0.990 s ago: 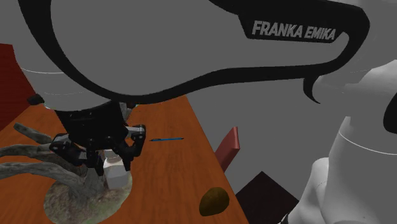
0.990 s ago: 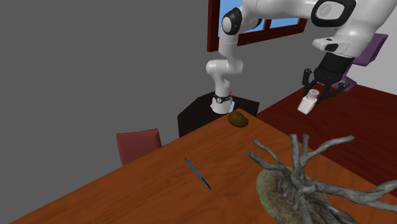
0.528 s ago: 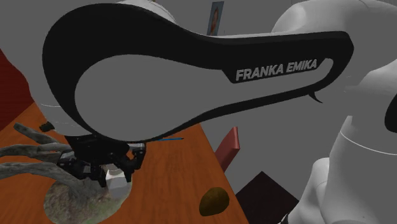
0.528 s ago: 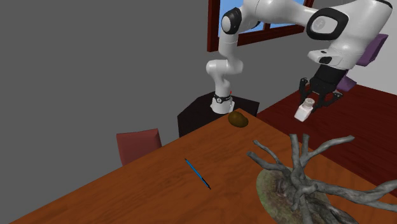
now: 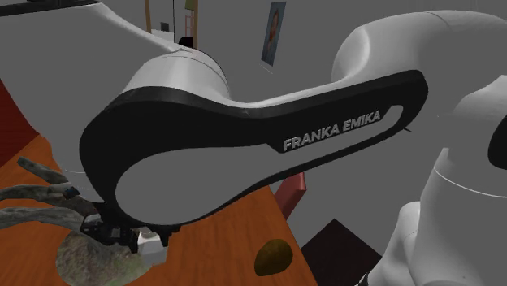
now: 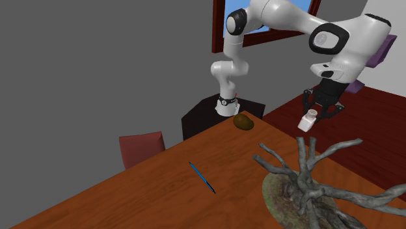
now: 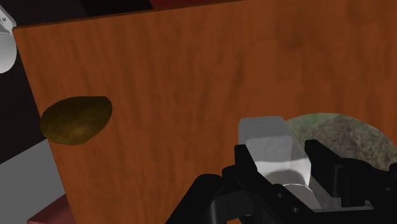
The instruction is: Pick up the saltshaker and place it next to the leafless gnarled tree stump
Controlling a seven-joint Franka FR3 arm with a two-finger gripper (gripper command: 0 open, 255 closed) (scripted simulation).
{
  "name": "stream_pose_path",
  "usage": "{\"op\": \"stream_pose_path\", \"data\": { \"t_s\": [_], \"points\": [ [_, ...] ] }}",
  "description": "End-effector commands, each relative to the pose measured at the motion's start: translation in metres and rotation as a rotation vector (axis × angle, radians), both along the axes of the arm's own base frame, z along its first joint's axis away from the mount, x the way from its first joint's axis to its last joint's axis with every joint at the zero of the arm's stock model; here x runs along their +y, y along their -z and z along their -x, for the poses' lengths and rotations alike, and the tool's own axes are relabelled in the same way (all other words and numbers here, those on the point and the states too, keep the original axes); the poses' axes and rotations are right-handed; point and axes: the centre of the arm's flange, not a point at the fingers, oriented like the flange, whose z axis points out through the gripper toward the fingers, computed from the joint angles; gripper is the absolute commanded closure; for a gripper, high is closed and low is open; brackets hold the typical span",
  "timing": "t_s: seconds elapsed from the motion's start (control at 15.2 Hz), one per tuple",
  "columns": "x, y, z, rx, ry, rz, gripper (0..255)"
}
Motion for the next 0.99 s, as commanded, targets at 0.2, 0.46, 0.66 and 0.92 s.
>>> {"op": "stream_pose_path", "data": {
  "t_s": [0.2,0.46,0.66,0.92],
  "points": [
    [0.0,0.028,0.0,0.0,0.0,-0.001,255],
    [0.0,0.05,0.0,0.0,0.0,-0.001,255],
    [0.0,0.065,0.0,0.0,0.0,-0.001,255],
    [0.0,0.087,0.0,0.0,0.0,-0.001,255]
  ]
}}
